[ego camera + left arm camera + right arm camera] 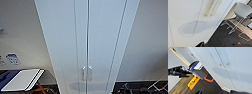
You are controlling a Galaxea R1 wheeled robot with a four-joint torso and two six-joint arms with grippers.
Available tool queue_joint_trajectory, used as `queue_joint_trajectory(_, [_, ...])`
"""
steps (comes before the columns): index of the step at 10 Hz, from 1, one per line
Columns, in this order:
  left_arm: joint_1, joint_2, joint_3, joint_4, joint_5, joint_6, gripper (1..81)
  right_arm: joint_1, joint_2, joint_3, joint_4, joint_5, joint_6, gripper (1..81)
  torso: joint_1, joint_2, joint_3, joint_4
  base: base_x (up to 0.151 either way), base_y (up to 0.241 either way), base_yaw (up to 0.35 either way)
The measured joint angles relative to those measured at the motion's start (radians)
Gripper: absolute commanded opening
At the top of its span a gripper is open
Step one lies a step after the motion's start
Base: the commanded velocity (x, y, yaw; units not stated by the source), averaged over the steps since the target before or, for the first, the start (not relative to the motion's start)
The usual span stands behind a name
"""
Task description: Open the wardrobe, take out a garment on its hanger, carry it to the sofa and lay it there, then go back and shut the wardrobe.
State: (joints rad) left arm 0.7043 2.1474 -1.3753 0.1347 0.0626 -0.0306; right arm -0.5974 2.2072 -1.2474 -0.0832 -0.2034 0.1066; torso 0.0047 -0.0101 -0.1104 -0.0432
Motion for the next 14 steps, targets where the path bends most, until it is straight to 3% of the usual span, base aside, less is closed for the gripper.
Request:
queue_joint_trajectory(5, [-0.134, 0.161, -0.168, -0.061, 0.102, -0.001, 81.1, 0.068, 0.188, -0.199, 0.0, -0.029, 0.014, 81.1, 0.001, 0.001, -0.002, 0.0, 0.0, 0.0, 0.0])
queue_joint_trajectory(9, [-0.17, 0.263, -0.303, -0.083, 0.12, -0.001, 81.1, 0.161, 0.328, -0.343, 0.004, -0.074, 0.016, 81.1, 0.002, 0.002, -0.002, 0.0, 0.0, 0.0, 0.0])
queue_joint_trajectory(14, [-0.208, 0.407, -0.436, -0.085, 0.117, -0.001, 81.1, 0.196, 0.37, -0.419, 0.008, -0.079, 0.036, 81.1, 0.003, 0.003, -0.003, 0.0, 0.0, 0.0, 0.0])
